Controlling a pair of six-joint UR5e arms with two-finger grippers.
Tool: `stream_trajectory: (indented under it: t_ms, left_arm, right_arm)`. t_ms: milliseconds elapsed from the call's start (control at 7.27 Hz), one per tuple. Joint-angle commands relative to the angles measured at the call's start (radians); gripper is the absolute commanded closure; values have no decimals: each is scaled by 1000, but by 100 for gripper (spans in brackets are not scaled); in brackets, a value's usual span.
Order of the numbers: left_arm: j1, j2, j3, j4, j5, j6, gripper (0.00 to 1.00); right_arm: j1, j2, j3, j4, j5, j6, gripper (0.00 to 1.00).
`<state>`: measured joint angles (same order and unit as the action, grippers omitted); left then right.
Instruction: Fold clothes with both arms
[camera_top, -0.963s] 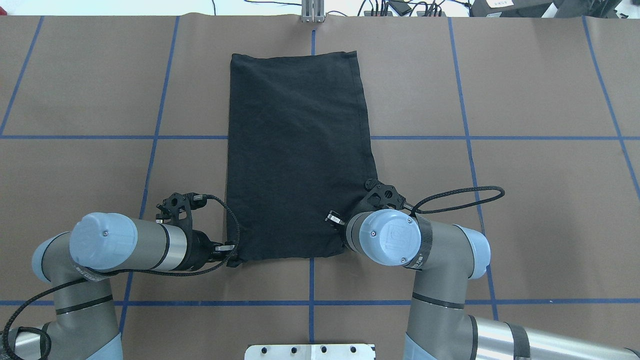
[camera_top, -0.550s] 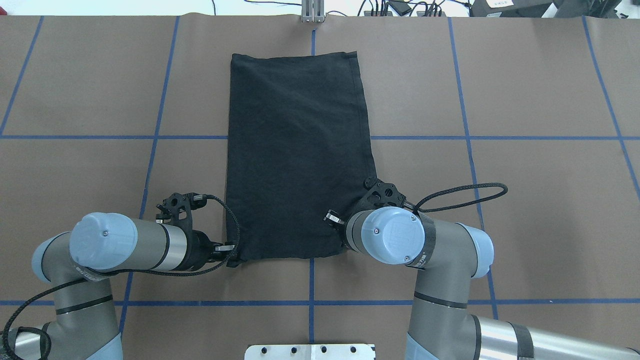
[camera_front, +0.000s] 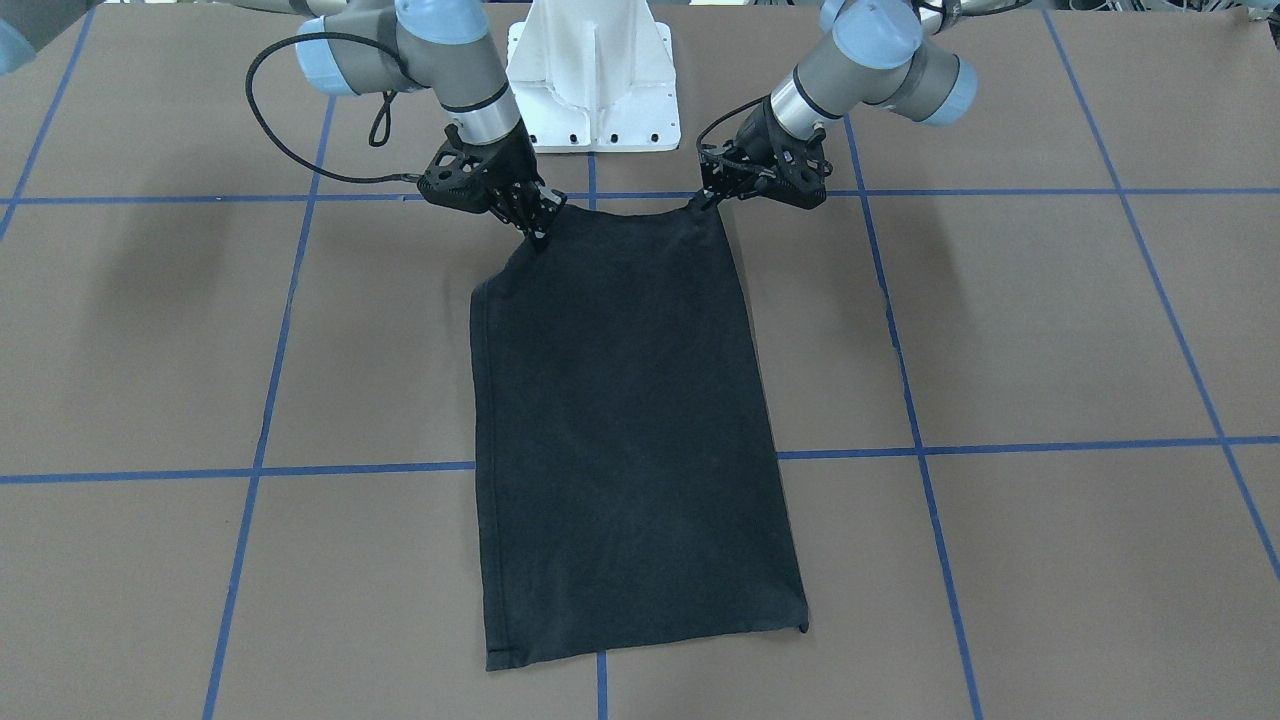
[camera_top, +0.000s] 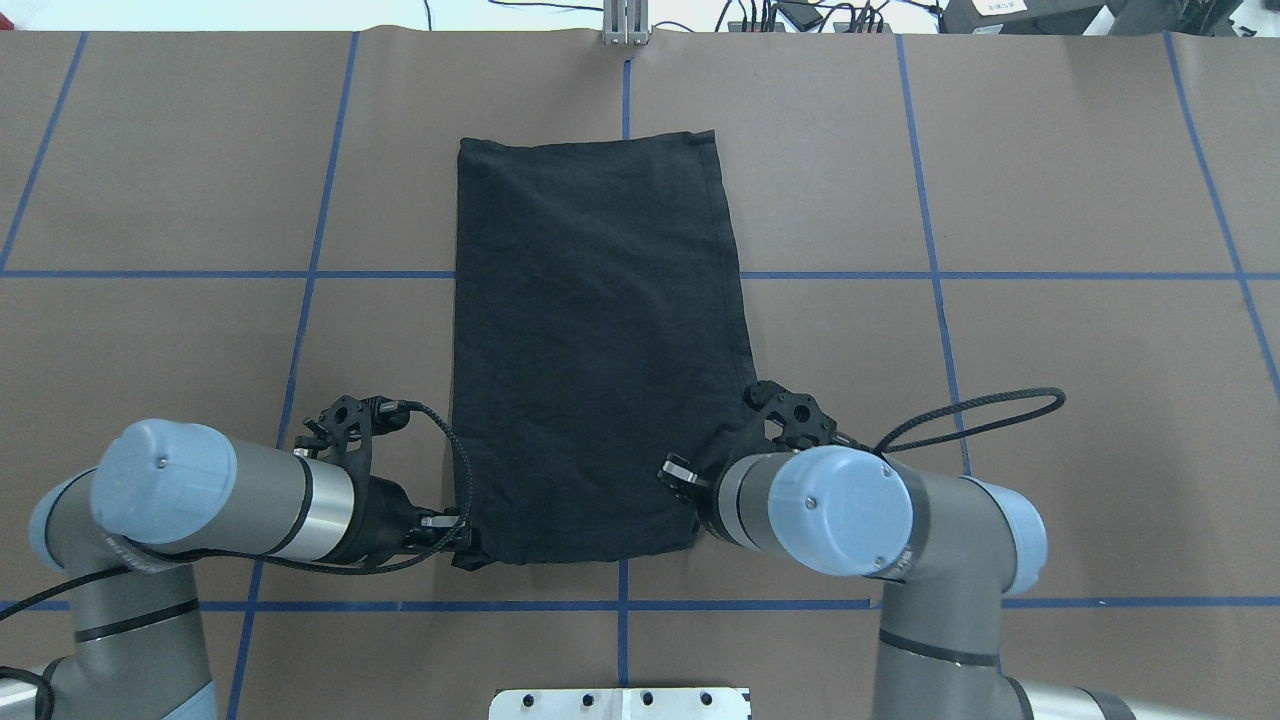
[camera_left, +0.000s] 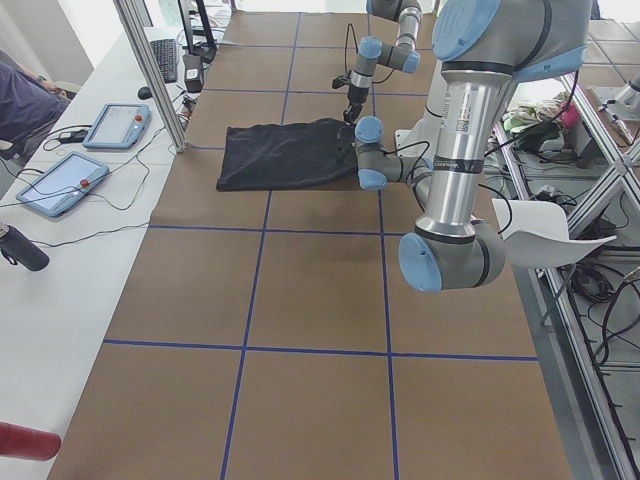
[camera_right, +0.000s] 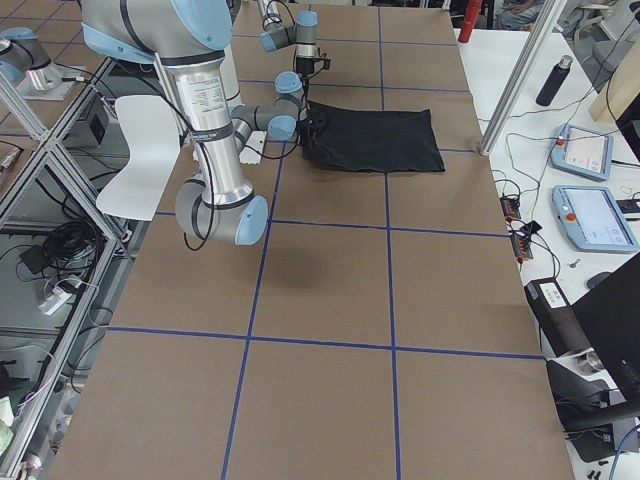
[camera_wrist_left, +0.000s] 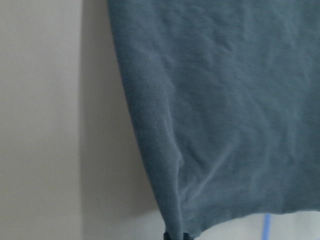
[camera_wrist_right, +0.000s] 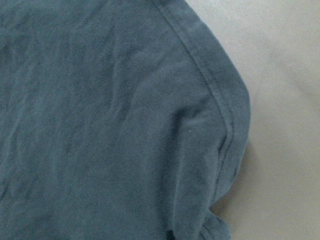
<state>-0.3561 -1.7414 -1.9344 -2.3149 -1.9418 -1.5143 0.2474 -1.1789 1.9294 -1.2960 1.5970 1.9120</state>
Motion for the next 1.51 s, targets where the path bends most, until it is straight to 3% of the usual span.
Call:
stream_trajectory:
  t_ms: [0, 275, 413, 688, 1376]
  left_arm:
    - [60, 101, -171, 0, -31, -94, 100]
    - [95, 97, -213, 3, -31, -136, 100]
    - [95, 92, -206, 17, -32, -136, 100]
    - [60, 16, -178, 171, -23, -123, 100]
    - [-197, -265, 49, 390, -23, 52, 100]
  right_arm:
    - [-119, -125, 184, -28, -8, 7, 100]
    - [-171, -128, 302, -145, -11, 9, 100]
    - [-172, -119, 304, -150, -12, 9, 100]
    - [-96, -96, 281, -151, -15, -5, 100]
    - [166, 200, -93, -146, -5, -82, 100]
